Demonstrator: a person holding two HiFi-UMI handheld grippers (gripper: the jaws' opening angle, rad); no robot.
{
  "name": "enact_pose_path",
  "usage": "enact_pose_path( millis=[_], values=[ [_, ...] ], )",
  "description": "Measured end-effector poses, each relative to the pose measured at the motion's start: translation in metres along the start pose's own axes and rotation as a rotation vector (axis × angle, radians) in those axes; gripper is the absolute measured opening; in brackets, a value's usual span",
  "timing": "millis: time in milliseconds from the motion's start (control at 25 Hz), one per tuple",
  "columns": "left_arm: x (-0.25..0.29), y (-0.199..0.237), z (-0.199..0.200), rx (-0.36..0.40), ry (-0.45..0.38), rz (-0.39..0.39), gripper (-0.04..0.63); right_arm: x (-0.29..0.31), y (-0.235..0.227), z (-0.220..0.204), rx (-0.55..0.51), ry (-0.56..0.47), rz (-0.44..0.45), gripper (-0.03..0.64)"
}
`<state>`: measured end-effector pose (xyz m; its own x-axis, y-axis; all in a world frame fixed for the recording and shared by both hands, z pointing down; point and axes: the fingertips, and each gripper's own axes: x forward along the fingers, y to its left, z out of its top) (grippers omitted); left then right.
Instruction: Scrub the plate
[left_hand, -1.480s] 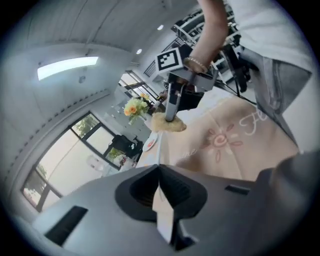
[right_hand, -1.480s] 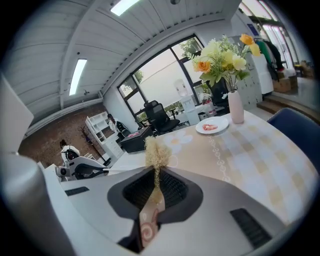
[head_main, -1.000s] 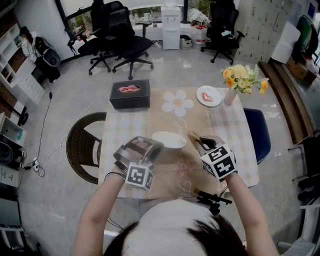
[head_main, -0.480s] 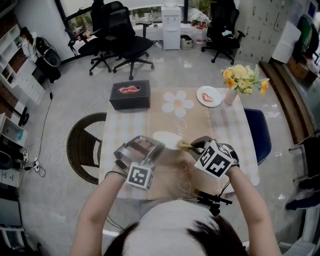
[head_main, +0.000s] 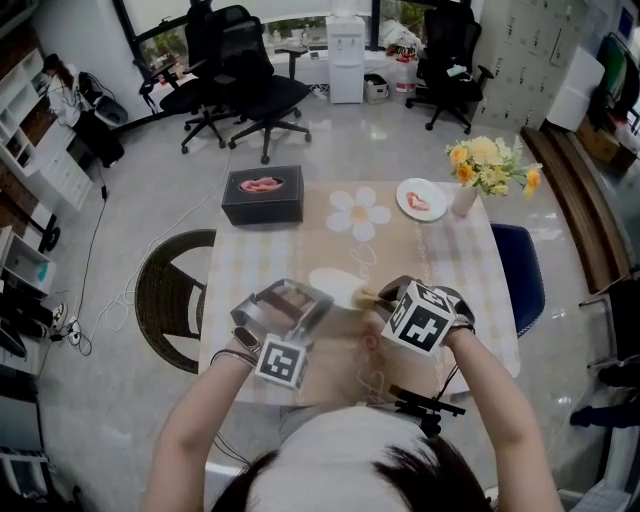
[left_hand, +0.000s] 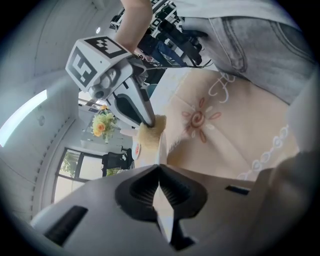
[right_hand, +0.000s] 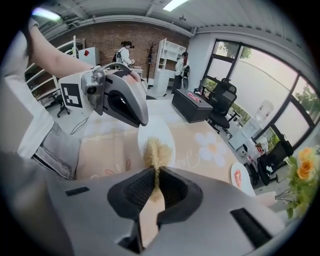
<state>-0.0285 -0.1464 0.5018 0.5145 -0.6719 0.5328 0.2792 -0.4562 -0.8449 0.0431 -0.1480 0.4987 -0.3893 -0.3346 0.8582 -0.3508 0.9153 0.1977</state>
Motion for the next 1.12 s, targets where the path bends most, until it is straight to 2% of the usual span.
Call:
enact_pose_path(
  millis=[400, 520, 760, 920, 1120],
  values=[
    [-0.002, -0.004, 0.001, 0.032, 0.004, -0.021, 0.017, 0.028, -0.023, -0.035, 0.09, 0.09, -0.007, 0.034],
    [-0.001, 0.001, 0.002, 0.041, 0.003, 0.005, 0.017, 0.035, -0.027, -0.04, 0.119, 0.102, -0.012, 0.034],
    [0.0, -0.002, 0.003, 0.062, 0.006, -0.002, 0.017, 0.037, -0.032, -0.042, 0.145, 0.096, -0.029, 0.034],
    [-0.001, -0.004, 0.001, 0.07, 0.013, -0.014, 0.017, 0.017, -0.035, -0.029, 0.228, 0.028, -0.04, 0.034],
    [-0.001, -0.006, 0.004, 0.09, 0.013, -0.029, 0.017, -0.01, -0.025, 0.006, 0.305, -0.128, 0.023, 0.034]
  ],
)
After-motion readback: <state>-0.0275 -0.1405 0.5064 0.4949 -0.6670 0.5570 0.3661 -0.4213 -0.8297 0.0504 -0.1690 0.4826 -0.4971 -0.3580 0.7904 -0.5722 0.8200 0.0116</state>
